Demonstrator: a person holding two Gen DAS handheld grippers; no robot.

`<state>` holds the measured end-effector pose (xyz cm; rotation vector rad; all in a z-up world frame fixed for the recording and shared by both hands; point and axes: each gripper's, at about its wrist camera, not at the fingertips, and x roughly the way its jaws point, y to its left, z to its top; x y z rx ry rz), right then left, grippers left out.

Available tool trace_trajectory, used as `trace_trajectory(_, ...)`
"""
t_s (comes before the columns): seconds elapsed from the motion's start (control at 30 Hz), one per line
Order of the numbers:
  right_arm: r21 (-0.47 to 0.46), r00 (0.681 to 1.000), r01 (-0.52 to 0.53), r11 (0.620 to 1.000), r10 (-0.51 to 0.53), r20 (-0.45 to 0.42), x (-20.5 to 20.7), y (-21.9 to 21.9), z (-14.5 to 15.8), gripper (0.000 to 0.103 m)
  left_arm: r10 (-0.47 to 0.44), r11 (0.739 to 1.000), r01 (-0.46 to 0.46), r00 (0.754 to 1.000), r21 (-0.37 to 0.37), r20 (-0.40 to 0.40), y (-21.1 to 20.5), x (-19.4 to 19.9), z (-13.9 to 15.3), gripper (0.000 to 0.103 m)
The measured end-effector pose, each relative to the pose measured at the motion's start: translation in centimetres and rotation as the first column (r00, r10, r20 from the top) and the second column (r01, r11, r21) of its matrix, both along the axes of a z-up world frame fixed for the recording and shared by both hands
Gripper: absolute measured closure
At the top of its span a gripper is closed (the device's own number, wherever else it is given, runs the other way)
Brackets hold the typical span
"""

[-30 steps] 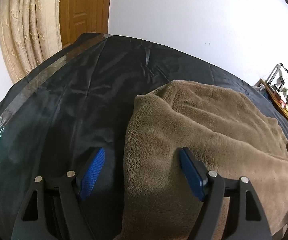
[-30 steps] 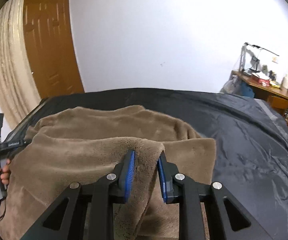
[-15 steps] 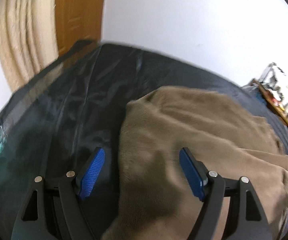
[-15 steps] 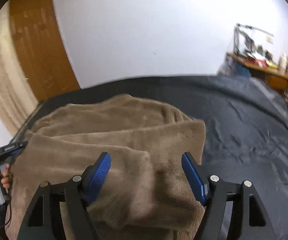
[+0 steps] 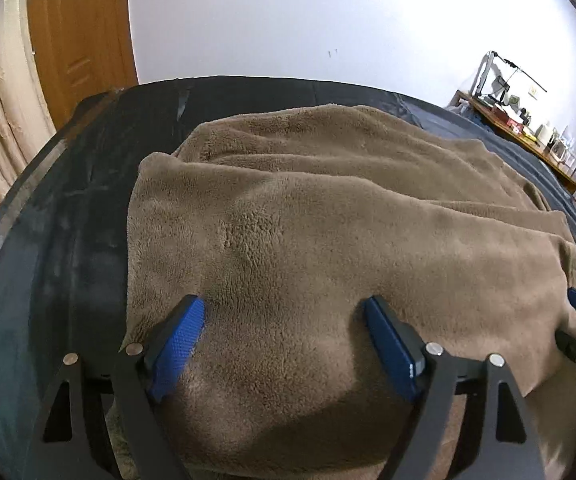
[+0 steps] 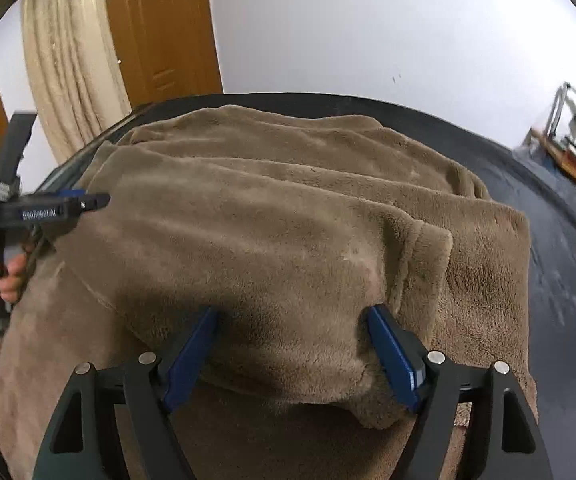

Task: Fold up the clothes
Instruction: 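Move both open grippers to the end of the folded fleece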

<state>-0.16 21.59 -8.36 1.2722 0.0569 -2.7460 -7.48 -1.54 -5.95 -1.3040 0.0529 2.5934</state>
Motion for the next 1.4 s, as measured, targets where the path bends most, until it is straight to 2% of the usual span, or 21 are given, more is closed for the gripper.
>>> trace_trajectory(0.2, 0.041, 1.0, -0.009, 0.999, 0.009, -0.003, 0.3, -0.8, -0.7, 0.018, -0.01, 1.0, 0.01, 1.0, 0.006, -0.01, -0.3, 0.4, 0.4, 0.014)
trace_trajectory(0.43, 0.059, 1.0, -0.017, 0.998, 0.017, -0.003, 0.1, -1.1, -0.9, 0.015, -0.033, 0.999, 0.033, 0.999, -0.018, -0.005, 0.5, 0.7, 0.6, 0.002)
trace_trajectory(0.67, 0.088, 1.0, -0.019, 0.996, 0.019, -0.005, -0.1, -1.6, -0.9, 0.013, -0.026, 0.999, 0.026, 1.0, -0.029, -0.005, 0.7, 1.0, 0.8, 0.001)
trace_trajectory(0.73, 0.107, 1.0, -0.009, 0.994, 0.011, -0.018, 0.2, -1.9, -0.7, 0.01, -0.023, 0.999, 0.023, 1.0, -0.029, -0.005, 0.7, 1.0, 0.8, 0.001)
trace_trajectory(0.97, 0.172, 0.998, 0.028, 0.985, -0.016, -0.068, 1.5, -2.9, -0.2, 0.01, -0.019, 1.0, 0.019, 1.0, -0.017, -0.007, 0.5, 1.2, 0.9, 0.001)
trace_trajectory(1.1, 0.208, 0.995, 0.05, 0.977, -0.03, -0.098, 2.2, -3.5, 0.2, 0.01, -0.002, 1.0, 0.002, 0.999, 0.008, -0.037, -0.1, 3.0, 1.7, 0.001)
trace_trajectory(1.17, 0.222, 0.993, 0.057, 0.973, -0.032, -0.117, 2.8, -3.9, 0.4, 0.01, 0.005, 1.0, -0.005, 0.998, -0.005, -0.065, -0.2, 4.3, 2.1, 0.001)
trace_trajectory(1.4, 0.128, 0.977, 0.009, 0.992, 0.018, -0.212, 8.8, -4.1, 2.7, 0.01, 0.011, 0.999, -0.018, 0.99, -0.048, -0.142, -0.3, 8.6, 3.4, 0.001)
